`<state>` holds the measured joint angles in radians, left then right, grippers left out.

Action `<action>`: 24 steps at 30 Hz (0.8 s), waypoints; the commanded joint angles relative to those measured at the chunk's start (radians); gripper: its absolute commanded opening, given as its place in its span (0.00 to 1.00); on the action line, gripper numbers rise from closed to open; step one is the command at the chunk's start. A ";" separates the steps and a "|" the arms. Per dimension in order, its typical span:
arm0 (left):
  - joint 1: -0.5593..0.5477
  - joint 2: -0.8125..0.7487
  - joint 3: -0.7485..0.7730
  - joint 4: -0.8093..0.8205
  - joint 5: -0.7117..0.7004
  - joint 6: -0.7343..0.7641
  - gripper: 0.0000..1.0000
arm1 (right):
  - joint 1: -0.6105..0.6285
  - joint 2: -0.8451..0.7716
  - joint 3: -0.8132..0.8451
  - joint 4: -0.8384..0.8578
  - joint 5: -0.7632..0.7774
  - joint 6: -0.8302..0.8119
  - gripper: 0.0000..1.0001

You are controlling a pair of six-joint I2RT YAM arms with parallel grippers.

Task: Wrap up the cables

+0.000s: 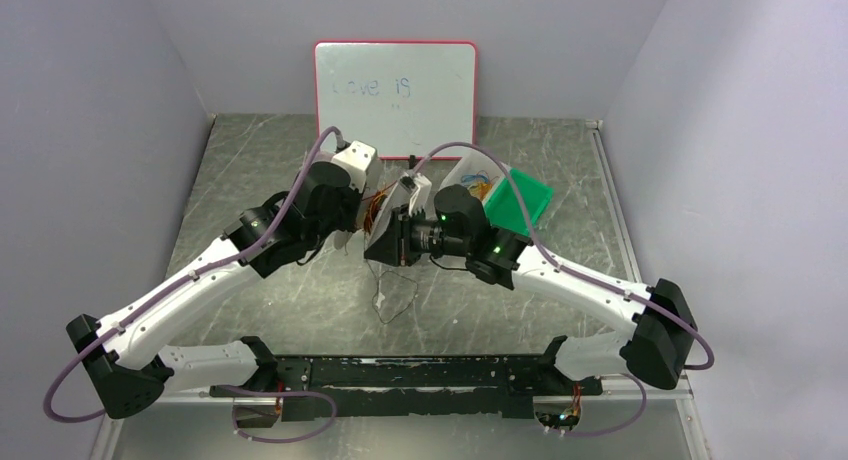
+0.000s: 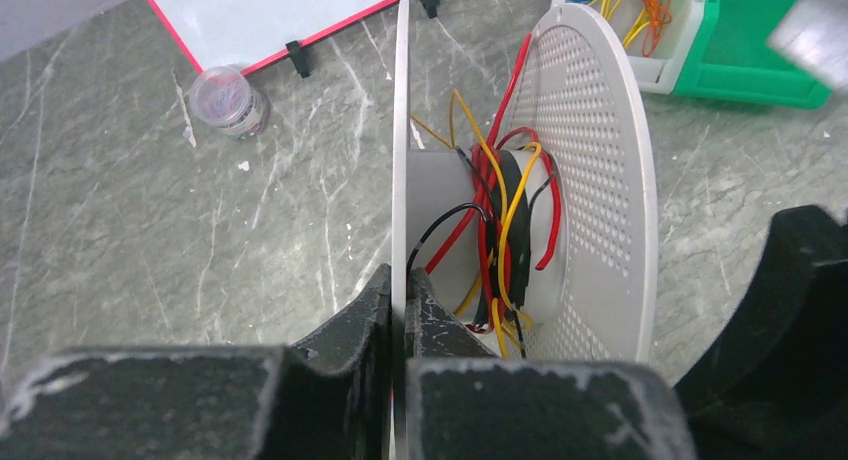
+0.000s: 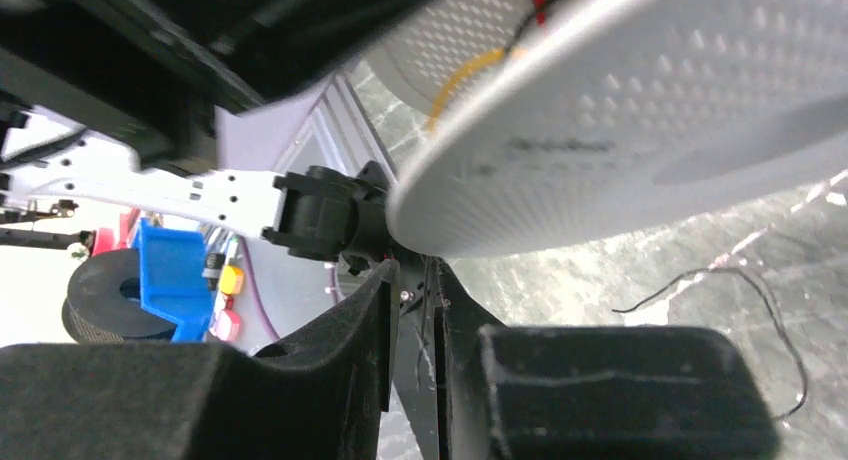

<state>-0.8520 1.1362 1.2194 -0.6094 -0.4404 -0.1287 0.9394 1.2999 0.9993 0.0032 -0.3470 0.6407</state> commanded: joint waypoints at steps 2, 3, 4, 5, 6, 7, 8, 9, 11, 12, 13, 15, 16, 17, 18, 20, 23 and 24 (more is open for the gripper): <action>0.015 -0.026 0.014 0.103 0.008 -0.048 0.07 | 0.026 -0.029 -0.079 0.090 0.026 0.010 0.22; 0.017 -0.024 0.015 0.103 0.007 -0.053 0.07 | 0.034 -0.031 -0.088 0.106 0.027 0.014 0.22; 0.018 -0.023 0.015 0.105 0.006 -0.057 0.07 | 0.041 -0.032 -0.099 0.120 0.030 0.019 0.22; 0.021 -0.021 0.015 0.106 0.004 -0.059 0.07 | 0.048 -0.032 -0.107 0.128 0.030 0.023 0.22; 0.023 -0.018 0.017 0.107 0.001 -0.063 0.07 | 0.054 -0.029 -0.112 0.130 0.032 0.024 0.22; 0.027 -0.016 0.018 0.108 0.000 -0.066 0.07 | 0.058 -0.027 -0.115 0.127 0.034 0.022 0.22; 0.031 -0.014 0.021 0.107 0.000 -0.071 0.07 | 0.063 -0.026 -0.118 0.124 0.042 0.021 0.22; 0.035 -0.013 0.023 0.109 0.000 -0.075 0.07 | 0.070 -0.028 -0.123 0.126 0.050 0.019 0.22; 0.038 -0.013 0.028 0.111 -0.004 -0.086 0.07 | 0.079 -0.033 -0.146 0.140 0.063 0.021 0.22; 0.041 -0.015 0.030 0.112 -0.004 -0.091 0.07 | 0.085 -0.037 -0.158 0.143 0.073 0.020 0.22; 0.043 -0.016 0.032 0.113 -0.005 -0.095 0.07 | 0.090 -0.042 -0.170 0.142 0.098 0.015 0.23; 0.047 -0.018 0.034 0.118 -0.010 -0.105 0.07 | 0.099 -0.056 -0.199 0.138 0.138 0.002 0.26; 0.051 -0.019 0.035 0.118 -0.010 -0.111 0.07 | 0.101 -0.064 -0.214 0.139 0.155 0.000 0.28; 0.056 -0.021 0.036 0.121 -0.007 -0.117 0.07 | 0.101 -0.074 -0.233 0.143 0.170 -0.003 0.31; 0.061 -0.021 0.037 0.121 -0.003 -0.123 0.07 | 0.102 -0.083 -0.251 0.146 0.182 -0.007 0.34; 0.072 -0.022 0.040 0.123 0.006 -0.137 0.07 | 0.102 -0.111 -0.284 0.156 0.199 -0.019 0.38; 0.086 -0.030 0.037 0.136 0.018 -0.148 0.07 | 0.102 -0.172 -0.334 0.153 0.238 -0.047 0.41; 0.089 -0.032 0.038 0.138 0.019 -0.151 0.07 | 0.102 -0.193 -0.351 0.149 0.253 -0.059 0.42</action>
<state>-0.7807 1.1362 1.2194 -0.5861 -0.4377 -0.2413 1.0363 1.1862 0.6891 0.1234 -0.1761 0.6308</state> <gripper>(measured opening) 0.077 0.408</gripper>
